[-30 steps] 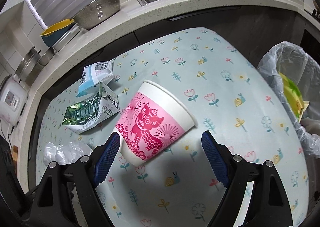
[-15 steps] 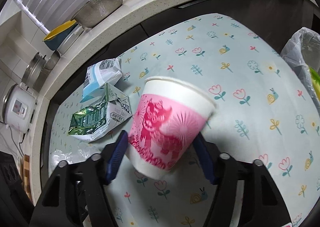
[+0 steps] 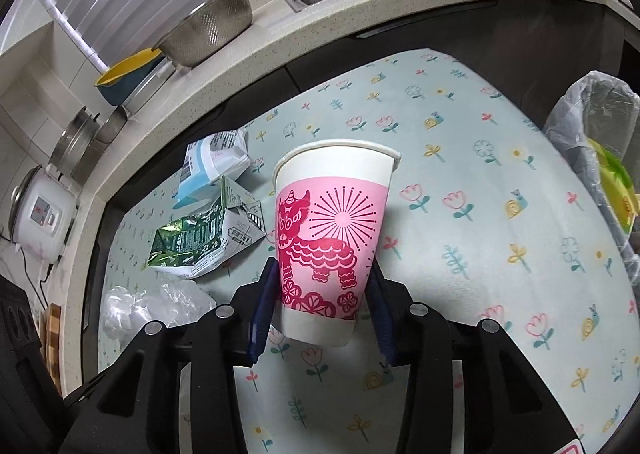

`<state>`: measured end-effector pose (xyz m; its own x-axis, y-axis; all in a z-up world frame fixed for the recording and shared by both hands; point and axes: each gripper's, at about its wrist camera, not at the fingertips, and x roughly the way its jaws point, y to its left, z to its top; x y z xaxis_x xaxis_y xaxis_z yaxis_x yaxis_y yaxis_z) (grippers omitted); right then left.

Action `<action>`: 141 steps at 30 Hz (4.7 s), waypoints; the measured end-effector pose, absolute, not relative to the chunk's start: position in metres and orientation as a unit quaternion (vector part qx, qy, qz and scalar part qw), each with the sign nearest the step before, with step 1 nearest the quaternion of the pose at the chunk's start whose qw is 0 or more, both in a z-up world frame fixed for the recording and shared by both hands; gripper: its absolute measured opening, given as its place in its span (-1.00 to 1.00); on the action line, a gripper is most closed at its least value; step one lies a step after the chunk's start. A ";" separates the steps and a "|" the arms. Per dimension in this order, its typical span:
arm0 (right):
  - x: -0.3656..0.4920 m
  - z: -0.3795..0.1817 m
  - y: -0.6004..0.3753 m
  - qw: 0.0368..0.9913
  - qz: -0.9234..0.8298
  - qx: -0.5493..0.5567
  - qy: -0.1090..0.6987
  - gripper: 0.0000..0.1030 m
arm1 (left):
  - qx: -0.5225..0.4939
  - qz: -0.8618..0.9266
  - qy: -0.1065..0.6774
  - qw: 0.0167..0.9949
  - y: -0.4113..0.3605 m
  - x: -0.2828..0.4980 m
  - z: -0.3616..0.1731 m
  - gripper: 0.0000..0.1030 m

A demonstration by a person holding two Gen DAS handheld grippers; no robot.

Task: Collect trash
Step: 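Carry the clear plastic bag and pink cup over the bin, then open the left gripper to drop the plastic bag while the right gripper releases the cup into the bin, then move both open grippers back over the table toward the last items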

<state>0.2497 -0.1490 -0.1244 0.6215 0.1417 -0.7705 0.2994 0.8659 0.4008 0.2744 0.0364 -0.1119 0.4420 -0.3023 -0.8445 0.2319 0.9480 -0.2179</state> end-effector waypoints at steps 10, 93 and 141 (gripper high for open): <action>0.213 -0.081 -0.182 0.886 -0.071 0.233 0.394 -0.20 | -0.023 -0.176 0.484 0.857 0.012 0.253 -0.080 -0.67; 0.086 -0.073 -0.405 0.874 -0.229 0.243 0.353 -0.18 | 0.071 -0.325 0.443 0.833 -0.243 0.200 -0.047 0.25; 0.186 -0.033 -0.219 0.910 -0.127 0.157 0.362 0.20 | -0.030 -0.156 0.452 0.878 0.002 0.259 -0.054 0.50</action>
<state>0.1860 -0.2192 -0.0332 0.7064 -0.1166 -0.6981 0.3443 0.9184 0.1950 0.2587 0.0016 -0.0544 0.5427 -0.3004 -0.7844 0.2460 0.9498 -0.1935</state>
